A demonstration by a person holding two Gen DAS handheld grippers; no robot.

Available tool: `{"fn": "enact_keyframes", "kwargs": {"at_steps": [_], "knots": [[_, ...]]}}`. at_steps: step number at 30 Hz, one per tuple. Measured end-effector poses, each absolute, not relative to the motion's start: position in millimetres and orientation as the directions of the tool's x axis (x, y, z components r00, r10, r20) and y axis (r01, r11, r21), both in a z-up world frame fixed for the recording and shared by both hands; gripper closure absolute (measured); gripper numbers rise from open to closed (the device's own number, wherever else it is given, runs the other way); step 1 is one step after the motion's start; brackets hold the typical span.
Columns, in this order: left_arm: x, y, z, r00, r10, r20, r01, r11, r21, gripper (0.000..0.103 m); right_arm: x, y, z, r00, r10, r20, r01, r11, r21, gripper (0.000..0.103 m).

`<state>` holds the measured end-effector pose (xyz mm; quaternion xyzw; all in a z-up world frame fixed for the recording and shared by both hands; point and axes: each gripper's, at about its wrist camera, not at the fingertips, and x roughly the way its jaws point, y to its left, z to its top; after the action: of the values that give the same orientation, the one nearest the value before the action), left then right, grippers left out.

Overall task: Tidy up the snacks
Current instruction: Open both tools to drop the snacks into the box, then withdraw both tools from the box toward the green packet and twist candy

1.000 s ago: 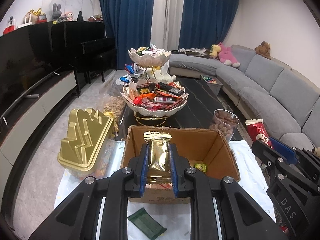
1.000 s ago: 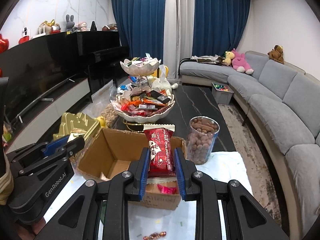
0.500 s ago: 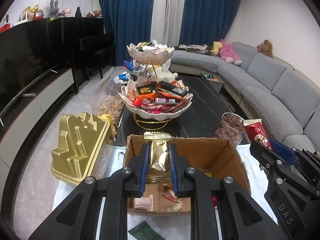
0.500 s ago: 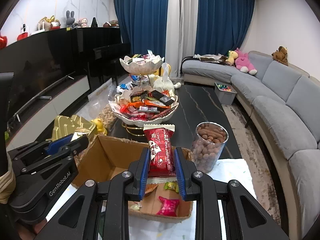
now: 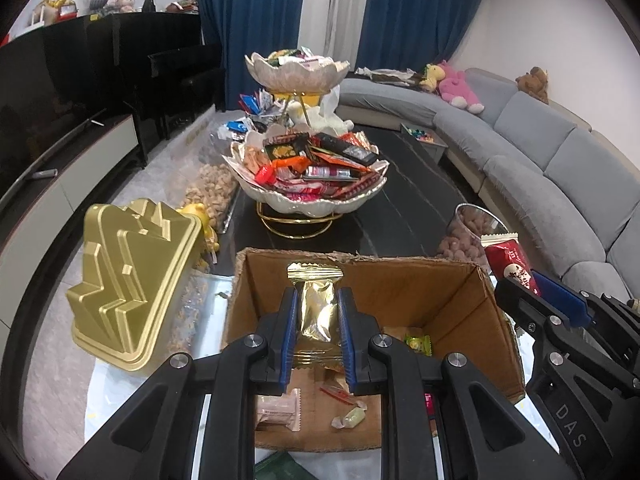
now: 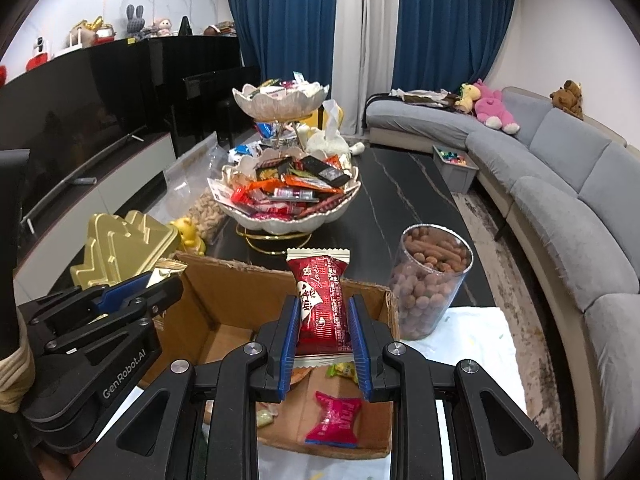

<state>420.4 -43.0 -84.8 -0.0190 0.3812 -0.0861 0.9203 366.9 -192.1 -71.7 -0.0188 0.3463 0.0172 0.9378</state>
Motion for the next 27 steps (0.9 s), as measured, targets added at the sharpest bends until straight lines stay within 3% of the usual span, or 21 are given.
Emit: {"fn": "enact_keyframes", "kwargs": {"at_steps": [10, 13, 15, 18, 21, 27], "knots": [[424, -54, -95, 0.671, -0.178, -0.720, 0.154, 0.983, -0.100, 0.079, 378, -200, -82, 0.735, 0.038, -0.677, -0.065, 0.998, -0.014, 0.076], [424, -52, -93, 0.672, -0.172, -0.720, 0.146, 0.984, -0.098, 0.057, 377, -200, -79, 0.737, 0.038, -0.675, -0.070, 0.997, -0.020, 0.074], [423, -50, -91, 0.675, -0.167, -0.719, 0.137, 0.986, -0.099, 0.047, 376, -201, -77, 0.741, 0.034, -0.670, -0.063, 0.998, -0.019, 0.058], [418, -50, -86, 0.682, -0.152, -0.715, 0.133, 0.988, -0.082, 0.039, 370, -204, -71, 0.754, 0.022, -0.657, -0.046, 0.999, -0.019, 0.043], [411, -48, -79, 0.694, -0.137, -0.706, 0.127, 0.990, -0.066, 0.031, 365, -205, -67, 0.760, 0.017, -0.650, -0.036, 0.999, -0.016, 0.040], [395, -46, -65, 0.714, -0.115, -0.691, 0.115, 0.992, -0.046, 0.024, 350, -207, -54, 0.776, 0.008, -0.631, -0.024, 1.000, -0.017, 0.040]]}}
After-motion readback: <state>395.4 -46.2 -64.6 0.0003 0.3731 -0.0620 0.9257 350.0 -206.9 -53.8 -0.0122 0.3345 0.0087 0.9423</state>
